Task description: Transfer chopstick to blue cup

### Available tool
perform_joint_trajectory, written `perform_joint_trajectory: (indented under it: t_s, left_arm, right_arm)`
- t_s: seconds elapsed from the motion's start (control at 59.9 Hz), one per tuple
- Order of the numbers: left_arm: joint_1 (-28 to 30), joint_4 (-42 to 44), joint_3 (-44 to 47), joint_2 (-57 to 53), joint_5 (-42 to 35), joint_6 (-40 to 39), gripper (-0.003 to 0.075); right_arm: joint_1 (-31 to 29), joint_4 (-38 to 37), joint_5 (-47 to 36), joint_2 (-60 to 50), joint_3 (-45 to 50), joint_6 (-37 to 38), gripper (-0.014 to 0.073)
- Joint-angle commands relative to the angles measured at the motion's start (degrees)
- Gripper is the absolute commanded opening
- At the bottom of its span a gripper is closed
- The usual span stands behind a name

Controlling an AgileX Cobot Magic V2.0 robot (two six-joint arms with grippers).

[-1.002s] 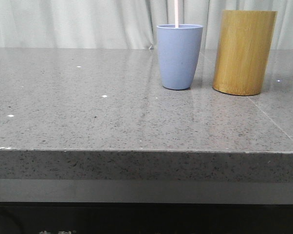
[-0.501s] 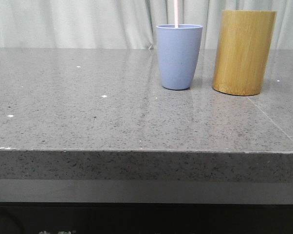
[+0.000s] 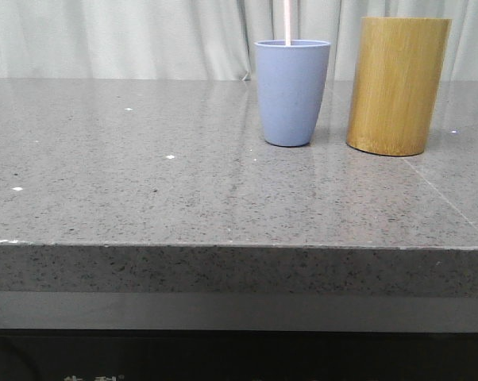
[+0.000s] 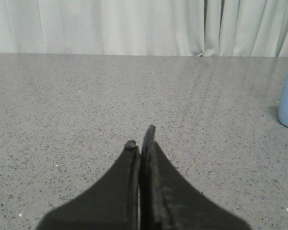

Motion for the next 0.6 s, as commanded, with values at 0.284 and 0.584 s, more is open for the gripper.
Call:
perform_joint_trajectory:
  t_s: [0.284, 0.584]
  left_arm:
    - [0.1, -0.2, -1.4, 0.8, -4.9, -0.1, -0.0019]
    - [0.1, -0.2, -1.4, 0.8, -4.9, -0.1, -0.0019]
  right_arm:
    - [-0.3, 0.3, -6.6, -4.8, -0.5, -0.2, -0.0067]
    - [-0.3, 0.3, -6.6, -4.8, -0.5, -0.2, -0.0067]
